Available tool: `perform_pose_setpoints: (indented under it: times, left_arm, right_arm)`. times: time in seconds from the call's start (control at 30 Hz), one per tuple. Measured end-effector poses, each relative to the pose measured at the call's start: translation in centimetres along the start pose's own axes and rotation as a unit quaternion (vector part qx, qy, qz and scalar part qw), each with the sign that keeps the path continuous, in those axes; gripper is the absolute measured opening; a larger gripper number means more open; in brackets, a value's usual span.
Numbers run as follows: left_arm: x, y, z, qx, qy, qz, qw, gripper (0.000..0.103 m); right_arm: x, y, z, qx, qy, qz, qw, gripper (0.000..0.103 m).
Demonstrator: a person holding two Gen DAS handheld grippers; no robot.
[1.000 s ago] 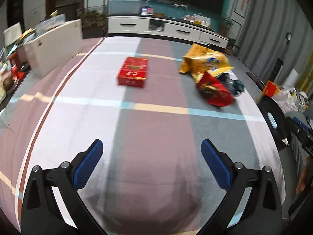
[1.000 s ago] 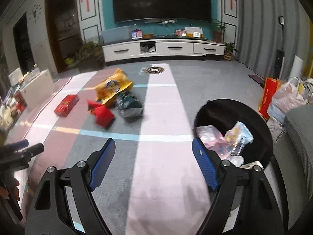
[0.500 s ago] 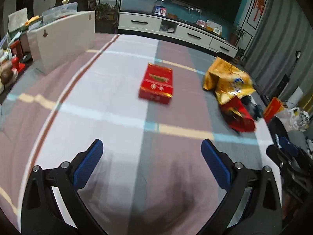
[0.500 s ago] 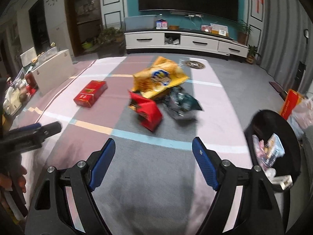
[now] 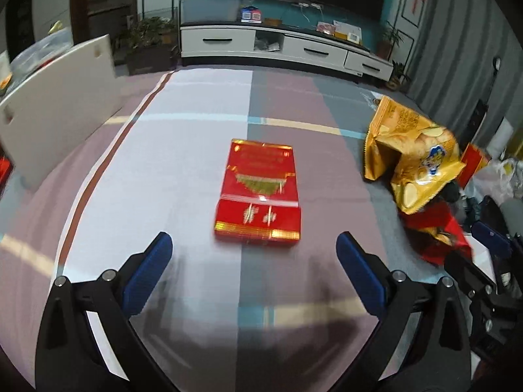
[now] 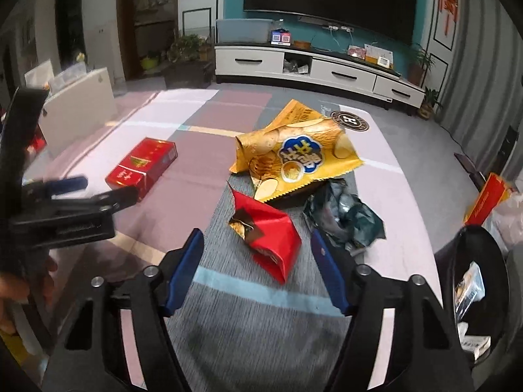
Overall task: Collect trash
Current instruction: 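Grasp the red cigarette box with the left tool while the right tool grasps the red wrapper, then carry the red box and red wrapper over the black bin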
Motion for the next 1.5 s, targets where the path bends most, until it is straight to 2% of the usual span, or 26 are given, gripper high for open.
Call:
perform_pose_setpoints:
  times: [0.17,0.2,0.23,0.3,0.4,0.47,0.53,0.8,1.2,1.5]
  left_arm:
    - [-0.7,-1.6,0.4,-0.015,-0.004,0.005,0.9999,0.099]
    - [-0.7,-1.9,0.5,-0.011,0.000,0.010,0.9999,0.094]
    - [-0.7,-1.9,0.6,-0.009,0.003,0.010,0.9999,0.080]
    - [-0.7,-2.0,0.8,-0.002,0.006,0.011,0.9999,0.065]
    - [-0.6,-2.0,0.6,-0.001,0.002,0.013,0.9999,0.061]
    - [-0.5,-2.0,0.6,-0.001,0.002,0.012,0.9999,0.060]
    - [-0.4,-1.8,0.6,-0.002,0.003,0.012,0.9999,0.060]
    - [-0.2,-0.1,0.4,0.004,0.002,0.012,0.9999,0.060]
    - [0.4,7.4,-0.1,-0.010,-0.014,-0.037,0.9992,0.060]
    - [1.7,14.0,-0.9,-0.037,-0.043,-0.086,0.9946,0.060]
  right_arm:
    - [0.0,-1.7,0.0,0.007,0.007,0.011,1.000,0.047]
    - [-0.1,-1.8,0.0,0.008,0.007,0.010,1.000,0.043]
    - [-0.2,-1.9,0.1,0.008,0.007,0.009,1.000,0.038]
    - [-0.3,-2.1,0.3,0.004,0.005,0.012,1.000,0.031]
    - [-0.1,-2.1,0.8,0.007,0.016,0.012,1.000,0.028]
    - [0.0,-1.9,0.9,0.005,0.019,0.012,1.000,0.027]
    - [0.0,-1.6,1.1,-0.002,0.020,0.010,1.000,0.019]
    - [-0.3,0.2,1.0,-0.032,0.010,-0.001,0.999,0.018]
    - [0.2,6.6,1.4,-0.086,-0.003,-0.047,0.995,0.018]
    - [1.0,10.4,1.3,-0.099,0.004,-0.067,0.993,0.018]
Point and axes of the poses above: each gripper's, at about its wrist camera, not at the fingertips, and y roughly against the way its jaws point, z to its left, x to its underside, the point moved 1 cm from there along -y, roughly the way its jaws point, and after that the axes turned 14 degrees about -y, right-handed, at the moved point
